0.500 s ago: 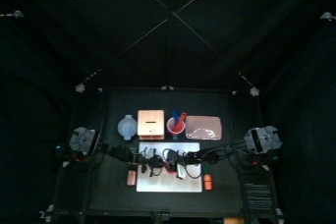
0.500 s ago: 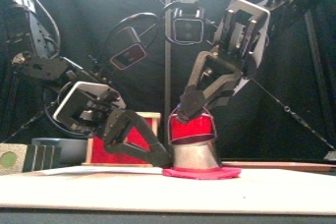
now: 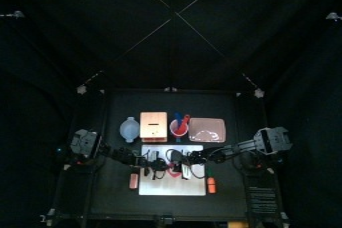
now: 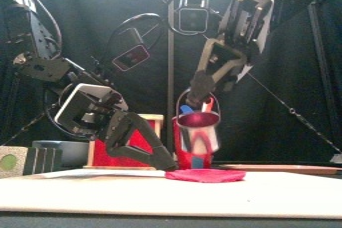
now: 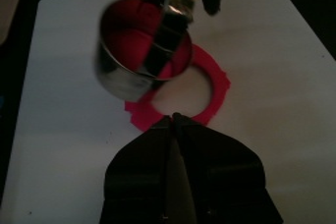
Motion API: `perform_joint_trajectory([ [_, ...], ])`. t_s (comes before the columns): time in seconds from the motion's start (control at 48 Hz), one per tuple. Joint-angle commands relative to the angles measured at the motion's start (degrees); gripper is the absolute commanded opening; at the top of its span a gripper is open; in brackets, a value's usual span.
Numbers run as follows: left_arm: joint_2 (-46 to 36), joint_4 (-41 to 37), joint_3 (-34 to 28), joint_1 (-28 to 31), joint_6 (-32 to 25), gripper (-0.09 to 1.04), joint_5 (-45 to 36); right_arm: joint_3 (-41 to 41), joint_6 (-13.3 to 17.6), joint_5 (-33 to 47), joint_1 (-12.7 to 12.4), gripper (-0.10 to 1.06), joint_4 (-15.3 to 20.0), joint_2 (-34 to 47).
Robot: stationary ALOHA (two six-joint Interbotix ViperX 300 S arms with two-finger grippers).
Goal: Get the cutter from the drawer then cut the dough then place the extra dough in the bowl
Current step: Place the extra dough in the bowl
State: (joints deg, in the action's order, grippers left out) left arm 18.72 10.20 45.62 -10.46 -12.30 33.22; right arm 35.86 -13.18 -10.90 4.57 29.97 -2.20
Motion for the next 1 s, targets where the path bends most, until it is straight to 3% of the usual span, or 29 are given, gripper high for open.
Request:
perform_joint_trajectory([
  [0.021,-0.4,0.5,-0.4,0.1,-0.1,0.55,-0.1,1.1,-0.2,-0.4,-0.6,0.41,0.1,-4.2],
  [0.417,-1.1,1.7,-0.2,0.1,-0.1,0.55,-0.2,6.2,-0.2,0.1,-0.2,0.41,4.2,-7.9],
  [0.688,-2.5,1.8,-0.4,0.2,-0.1,0.55,-2.8,7.2,-0.1,1.8,2.3,0.41,7.3,-6.9],
  [1.0,-4.9,1.8,-0.3,0.2,-0.1,0.55,-5.1,10.4,-0.2,5.5,5.4,0.41,17.9,-7.5],
])
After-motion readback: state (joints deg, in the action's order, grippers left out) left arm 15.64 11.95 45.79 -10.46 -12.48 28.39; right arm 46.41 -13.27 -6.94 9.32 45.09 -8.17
